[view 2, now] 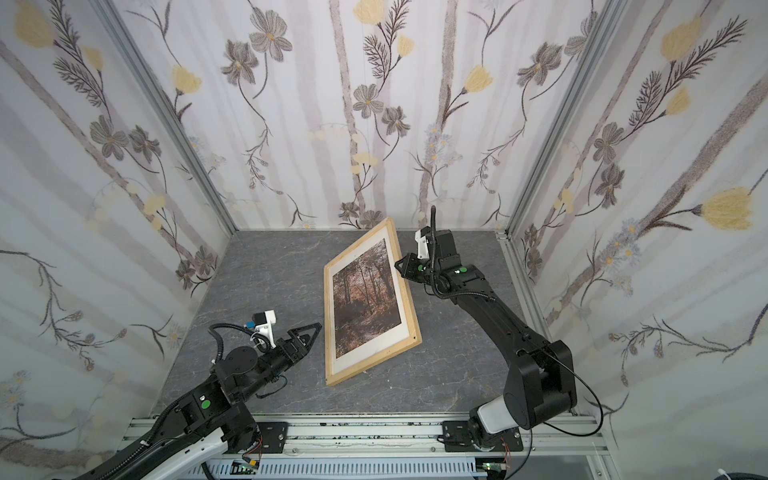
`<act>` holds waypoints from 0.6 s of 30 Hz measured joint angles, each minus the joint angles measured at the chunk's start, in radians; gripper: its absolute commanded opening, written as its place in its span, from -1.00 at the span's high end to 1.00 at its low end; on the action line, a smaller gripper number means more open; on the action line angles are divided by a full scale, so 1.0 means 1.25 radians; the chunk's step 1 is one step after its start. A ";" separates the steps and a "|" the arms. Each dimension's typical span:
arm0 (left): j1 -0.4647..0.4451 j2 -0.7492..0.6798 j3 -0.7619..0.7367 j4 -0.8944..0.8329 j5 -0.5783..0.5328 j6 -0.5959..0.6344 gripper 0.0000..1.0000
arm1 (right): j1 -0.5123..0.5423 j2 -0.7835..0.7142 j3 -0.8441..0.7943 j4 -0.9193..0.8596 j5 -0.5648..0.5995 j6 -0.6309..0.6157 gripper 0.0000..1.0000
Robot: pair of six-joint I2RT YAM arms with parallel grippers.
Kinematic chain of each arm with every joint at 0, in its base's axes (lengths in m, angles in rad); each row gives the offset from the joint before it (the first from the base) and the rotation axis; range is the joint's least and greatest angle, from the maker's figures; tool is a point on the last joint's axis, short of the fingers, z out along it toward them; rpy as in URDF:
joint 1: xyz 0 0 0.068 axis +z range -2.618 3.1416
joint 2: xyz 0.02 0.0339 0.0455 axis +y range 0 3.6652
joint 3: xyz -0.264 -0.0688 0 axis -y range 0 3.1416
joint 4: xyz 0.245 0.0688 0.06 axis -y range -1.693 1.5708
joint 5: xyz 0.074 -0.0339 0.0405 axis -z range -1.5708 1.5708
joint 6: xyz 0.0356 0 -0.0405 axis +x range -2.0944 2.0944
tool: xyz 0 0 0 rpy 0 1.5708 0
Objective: Put the photo into the frame
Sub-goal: 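Lower the upright frame back flat, photo side up, with the right gripper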
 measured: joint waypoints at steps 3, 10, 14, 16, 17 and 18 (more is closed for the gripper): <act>0.000 0.002 -0.003 0.002 0.000 0.000 -0.95 | -0.014 -0.020 -0.059 0.052 -0.012 0.017 1.00; 0.001 0.030 -0.006 0.002 0.001 -0.001 -0.95 | -0.034 -0.042 -0.147 0.137 -0.025 0.045 1.00; 0.001 0.073 0.003 0.001 0.009 -0.001 -0.95 | -0.041 -0.042 -0.176 0.168 -0.032 0.051 1.00; 0.002 0.091 0.010 0.001 0.010 0.000 -0.95 | -0.045 -0.043 -0.190 0.181 -0.035 0.054 1.00; 0.003 0.099 0.013 0.000 0.010 0.000 -0.95 | -0.047 -0.044 -0.196 0.185 -0.035 0.054 1.00; 0.005 0.111 0.018 -0.002 0.012 0.000 -0.95 | -0.049 -0.045 -0.203 0.190 -0.036 0.055 1.00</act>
